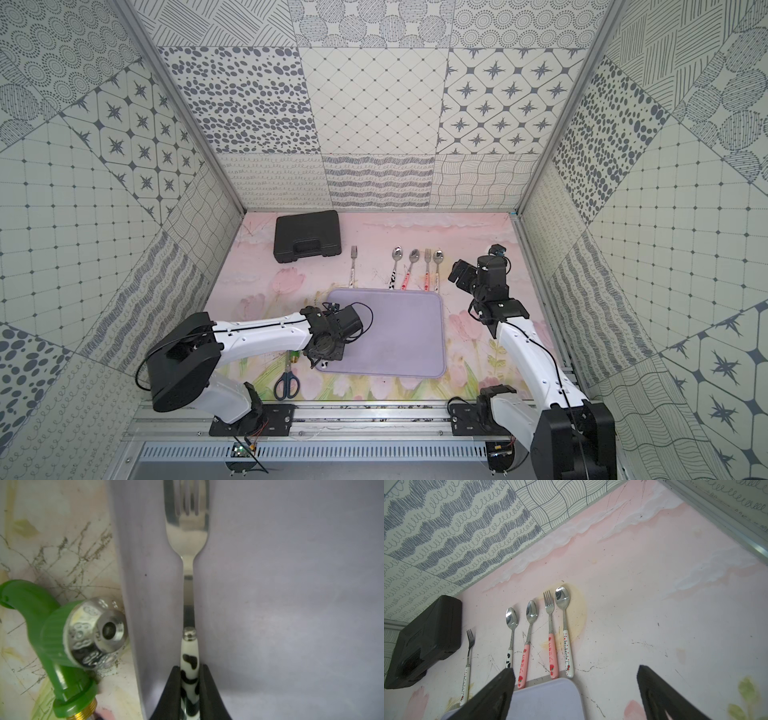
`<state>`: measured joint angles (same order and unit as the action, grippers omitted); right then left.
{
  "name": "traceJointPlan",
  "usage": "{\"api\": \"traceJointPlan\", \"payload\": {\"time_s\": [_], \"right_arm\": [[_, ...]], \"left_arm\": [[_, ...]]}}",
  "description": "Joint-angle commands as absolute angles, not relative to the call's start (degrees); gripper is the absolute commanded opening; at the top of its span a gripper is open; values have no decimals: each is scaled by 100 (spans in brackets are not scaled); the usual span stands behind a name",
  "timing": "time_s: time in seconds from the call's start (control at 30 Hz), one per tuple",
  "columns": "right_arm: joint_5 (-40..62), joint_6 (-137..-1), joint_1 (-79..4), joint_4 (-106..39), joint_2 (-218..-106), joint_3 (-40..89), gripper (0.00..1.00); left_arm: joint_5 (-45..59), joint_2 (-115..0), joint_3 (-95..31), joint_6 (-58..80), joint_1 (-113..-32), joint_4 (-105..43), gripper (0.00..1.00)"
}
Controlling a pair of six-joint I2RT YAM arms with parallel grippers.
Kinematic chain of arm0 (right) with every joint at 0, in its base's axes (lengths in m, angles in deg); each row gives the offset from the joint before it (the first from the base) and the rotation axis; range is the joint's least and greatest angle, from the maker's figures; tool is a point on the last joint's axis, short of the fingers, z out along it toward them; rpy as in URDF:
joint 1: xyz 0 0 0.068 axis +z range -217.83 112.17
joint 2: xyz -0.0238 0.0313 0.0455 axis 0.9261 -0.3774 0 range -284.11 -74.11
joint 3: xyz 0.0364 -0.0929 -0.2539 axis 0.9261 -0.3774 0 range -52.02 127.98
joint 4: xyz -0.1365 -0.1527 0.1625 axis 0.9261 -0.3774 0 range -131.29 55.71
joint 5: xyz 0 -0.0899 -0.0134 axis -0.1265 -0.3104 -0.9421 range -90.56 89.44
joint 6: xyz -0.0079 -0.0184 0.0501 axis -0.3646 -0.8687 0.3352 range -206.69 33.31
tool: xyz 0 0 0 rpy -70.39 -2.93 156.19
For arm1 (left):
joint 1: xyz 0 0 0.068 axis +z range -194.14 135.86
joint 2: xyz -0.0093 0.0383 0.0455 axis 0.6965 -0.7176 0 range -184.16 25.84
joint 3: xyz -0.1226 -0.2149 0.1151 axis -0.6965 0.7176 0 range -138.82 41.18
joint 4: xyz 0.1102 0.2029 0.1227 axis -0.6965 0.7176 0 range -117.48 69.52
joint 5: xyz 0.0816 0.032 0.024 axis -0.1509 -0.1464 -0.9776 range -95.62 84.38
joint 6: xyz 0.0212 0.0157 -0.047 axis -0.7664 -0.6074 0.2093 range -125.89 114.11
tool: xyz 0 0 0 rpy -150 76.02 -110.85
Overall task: Set the spoon and fork side by side
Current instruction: Place the fork on the tray.
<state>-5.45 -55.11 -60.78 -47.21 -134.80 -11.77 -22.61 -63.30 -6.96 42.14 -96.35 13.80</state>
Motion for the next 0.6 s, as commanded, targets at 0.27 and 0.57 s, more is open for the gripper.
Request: {"api": "traceJointPlan", "payload": {"time_s": [0.27, 0.57], "right_arm": [[-487, -5425, -6089, -4457, -13379, -1256, 97], [-478, -5418, -6089, -4457, -13353, -1256, 97]], "left_arm": [[-2398, -6394, -646, 4675, -9788, 1514, 1], [-2458, -6347, -679, 4708, -9872, 1557, 21]]}}
